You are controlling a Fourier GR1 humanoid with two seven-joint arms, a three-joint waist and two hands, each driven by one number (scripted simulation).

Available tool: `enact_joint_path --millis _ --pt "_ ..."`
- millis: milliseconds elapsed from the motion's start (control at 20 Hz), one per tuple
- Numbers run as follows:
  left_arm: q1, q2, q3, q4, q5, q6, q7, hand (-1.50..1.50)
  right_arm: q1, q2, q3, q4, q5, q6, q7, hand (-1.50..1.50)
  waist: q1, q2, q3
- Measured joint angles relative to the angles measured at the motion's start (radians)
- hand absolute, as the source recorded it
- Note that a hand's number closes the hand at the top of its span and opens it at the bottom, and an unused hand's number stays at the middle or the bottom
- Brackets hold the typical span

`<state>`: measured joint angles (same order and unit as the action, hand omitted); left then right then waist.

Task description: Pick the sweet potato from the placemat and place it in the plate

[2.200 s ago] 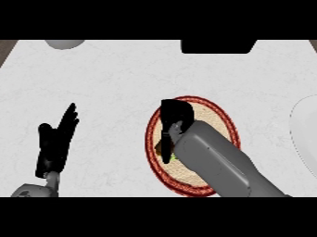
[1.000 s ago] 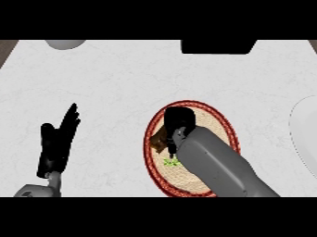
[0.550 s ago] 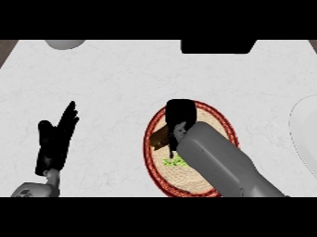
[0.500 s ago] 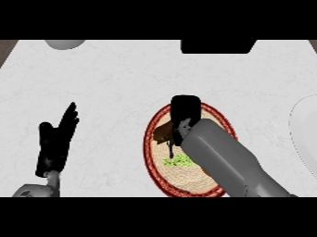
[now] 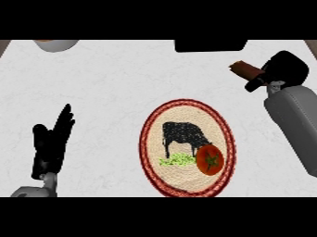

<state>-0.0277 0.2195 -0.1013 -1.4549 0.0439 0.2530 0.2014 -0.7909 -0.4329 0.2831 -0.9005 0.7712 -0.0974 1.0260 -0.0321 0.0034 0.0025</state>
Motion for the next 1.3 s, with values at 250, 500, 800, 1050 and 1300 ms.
enact_joint_path --millis 250,500,800,1050,1300 --pt "0.004 0.001 -0.008 -0.004 0.002 -0.017 -0.004 0.0 -0.017 -0.1 -0.072 0.033 0.127 -0.167 0.022 1.5 0.024 -0.001 -0.002" --pt "0.011 -0.001 -0.012 -0.011 -0.001 -0.022 0.0 0.0 -0.01 -0.166 -0.122 0.042 0.259 -0.234 0.063 1.5 0.026 -0.005 -0.003" --pt "-0.007 0.004 0.001 -0.002 0.0 -0.027 0.014 0.0 0.044 -0.198 -0.222 0.017 0.324 -0.27 0.094 1.5 0.02 -0.007 -0.003" --pt "0.004 -0.004 -0.002 -0.021 -0.009 -0.02 0.02 0.0 0.133 -0.218 -0.318 -0.008 0.33 -0.302 0.084 1.5 0.02 -0.007 -0.003" --pt "0.008 -0.011 -0.001 -0.027 -0.015 -0.023 0.022 0.0 0.231 -0.229 -0.405 -0.042 0.307 -0.316 0.063 1.5 0.022 -0.006 -0.003"
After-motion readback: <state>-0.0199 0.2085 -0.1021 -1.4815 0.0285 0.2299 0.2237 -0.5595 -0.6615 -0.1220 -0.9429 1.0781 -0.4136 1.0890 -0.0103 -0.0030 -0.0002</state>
